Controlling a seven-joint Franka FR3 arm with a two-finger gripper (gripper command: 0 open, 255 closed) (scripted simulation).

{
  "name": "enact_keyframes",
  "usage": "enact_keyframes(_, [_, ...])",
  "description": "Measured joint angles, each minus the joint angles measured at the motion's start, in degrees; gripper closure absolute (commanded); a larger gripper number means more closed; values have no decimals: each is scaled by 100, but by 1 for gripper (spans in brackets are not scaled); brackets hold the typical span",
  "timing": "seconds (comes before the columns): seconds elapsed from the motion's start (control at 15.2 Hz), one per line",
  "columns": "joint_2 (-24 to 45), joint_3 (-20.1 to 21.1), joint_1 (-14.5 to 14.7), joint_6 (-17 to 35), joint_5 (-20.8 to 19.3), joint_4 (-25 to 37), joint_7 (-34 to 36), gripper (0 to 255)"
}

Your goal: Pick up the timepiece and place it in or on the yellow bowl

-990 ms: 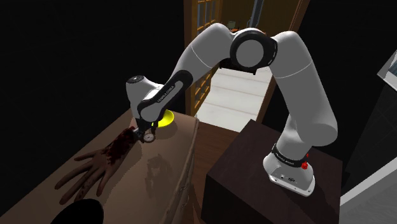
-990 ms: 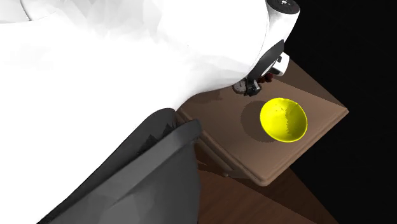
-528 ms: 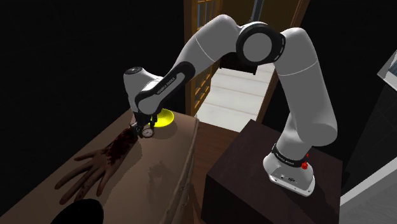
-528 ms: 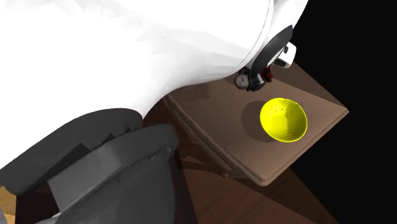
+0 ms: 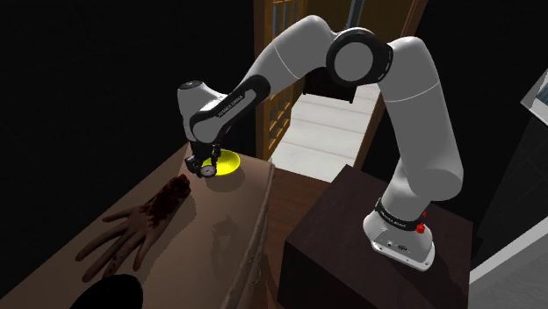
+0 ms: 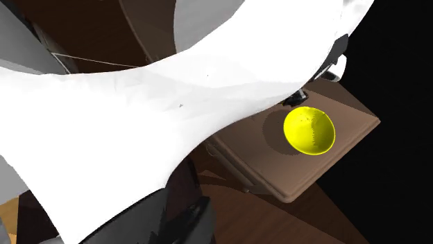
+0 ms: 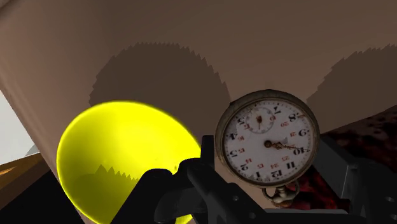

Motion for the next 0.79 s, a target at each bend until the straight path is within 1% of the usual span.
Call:
enact_keyframes(0.13, [59,-32,-181,-112,31,176,-246,255])
enact_keyframes(0.2, [167,-53,-262,-207,42,380,-372,255])
enact_keyframes(0.4, [308,-108,-511,-265,68,581,-702,255])
enact_keyframes(0.53, [419,-140,-687,-406,94,836,-945,255])
enact_keyframes(0.66, [555,-170,-833,-554,114,1122,-1156,255])
enact_keyframes(0.79, [735,-200,-903,-557,110,1306,-1265,255])
